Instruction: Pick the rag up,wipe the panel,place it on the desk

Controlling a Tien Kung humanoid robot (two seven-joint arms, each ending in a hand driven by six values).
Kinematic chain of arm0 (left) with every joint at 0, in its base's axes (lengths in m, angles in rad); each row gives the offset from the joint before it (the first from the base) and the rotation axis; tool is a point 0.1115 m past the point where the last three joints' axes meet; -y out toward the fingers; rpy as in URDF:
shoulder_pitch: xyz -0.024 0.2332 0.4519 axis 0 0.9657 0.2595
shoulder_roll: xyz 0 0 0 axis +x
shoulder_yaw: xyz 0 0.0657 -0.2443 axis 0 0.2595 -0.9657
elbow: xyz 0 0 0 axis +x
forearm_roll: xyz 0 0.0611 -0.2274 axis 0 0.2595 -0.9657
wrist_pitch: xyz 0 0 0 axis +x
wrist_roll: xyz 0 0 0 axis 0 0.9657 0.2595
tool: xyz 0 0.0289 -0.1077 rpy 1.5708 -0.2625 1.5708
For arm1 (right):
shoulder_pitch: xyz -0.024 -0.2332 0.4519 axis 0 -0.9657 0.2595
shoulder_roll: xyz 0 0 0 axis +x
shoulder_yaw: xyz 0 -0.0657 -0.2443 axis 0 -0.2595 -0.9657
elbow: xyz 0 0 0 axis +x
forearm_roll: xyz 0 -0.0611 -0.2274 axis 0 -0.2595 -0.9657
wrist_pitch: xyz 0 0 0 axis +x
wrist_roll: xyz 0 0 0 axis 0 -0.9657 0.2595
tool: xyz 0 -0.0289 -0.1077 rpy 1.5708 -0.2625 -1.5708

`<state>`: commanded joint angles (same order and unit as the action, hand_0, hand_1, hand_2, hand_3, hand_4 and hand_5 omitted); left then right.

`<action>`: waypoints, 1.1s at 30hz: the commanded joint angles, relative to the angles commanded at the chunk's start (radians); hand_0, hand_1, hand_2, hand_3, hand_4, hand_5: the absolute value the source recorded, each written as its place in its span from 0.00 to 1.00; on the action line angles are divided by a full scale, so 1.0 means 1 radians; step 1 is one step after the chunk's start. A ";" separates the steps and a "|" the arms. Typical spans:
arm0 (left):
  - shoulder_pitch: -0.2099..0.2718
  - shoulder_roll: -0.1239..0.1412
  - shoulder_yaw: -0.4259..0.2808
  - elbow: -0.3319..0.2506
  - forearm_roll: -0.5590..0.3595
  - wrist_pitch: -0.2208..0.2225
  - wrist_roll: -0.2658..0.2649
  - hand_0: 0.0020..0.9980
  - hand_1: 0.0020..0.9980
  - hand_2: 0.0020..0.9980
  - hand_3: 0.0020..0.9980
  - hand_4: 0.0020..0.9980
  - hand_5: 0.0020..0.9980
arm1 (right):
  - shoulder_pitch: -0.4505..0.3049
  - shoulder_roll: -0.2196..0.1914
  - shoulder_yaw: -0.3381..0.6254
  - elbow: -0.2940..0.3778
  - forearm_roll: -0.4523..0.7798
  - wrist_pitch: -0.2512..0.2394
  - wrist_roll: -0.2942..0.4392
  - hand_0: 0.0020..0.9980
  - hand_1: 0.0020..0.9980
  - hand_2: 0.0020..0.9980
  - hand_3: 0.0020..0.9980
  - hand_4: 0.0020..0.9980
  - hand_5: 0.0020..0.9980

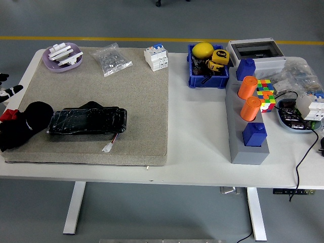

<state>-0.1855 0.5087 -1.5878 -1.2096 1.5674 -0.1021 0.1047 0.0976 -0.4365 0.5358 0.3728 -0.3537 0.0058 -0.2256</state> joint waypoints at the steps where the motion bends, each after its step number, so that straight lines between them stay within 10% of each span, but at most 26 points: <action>1: -0.002 0.001 0.003 0.001 0.007 -0.001 0.003 0.89 0.94 0.89 0.84 1.00 0.50 | 0.000 0.000 0.000 0.000 0.000 0.000 0.000 0.75 0.59 0.64 0.61 1.00 0.62; 32: -0.146 -0.002 0.282 0.257 0.158 -0.016 0.057 0.92 0.96 0.92 0.86 1.00 0.51 | 0.011 -0.012 0.000 0.006 0.000 -0.004 0.002 0.75 0.59 0.64 0.61 1.00 0.62; 33: -0.149 -0.003 0.288 0.264 0.158 -0.011 0.058 0.79 0.91 0.89 0.84 1.00 0.33 | 0.011 -0.013 0.000 0.006 0.000 -0.004 0.002 0.75 0.59 0.64 0.62 1.00 0.62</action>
<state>-0.3341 0.5057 -1.3003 -0.9457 1.7251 -0.1130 0.1631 0.1082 -0.4491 0.5353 0.3787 -0.3535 0.0017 -0.2237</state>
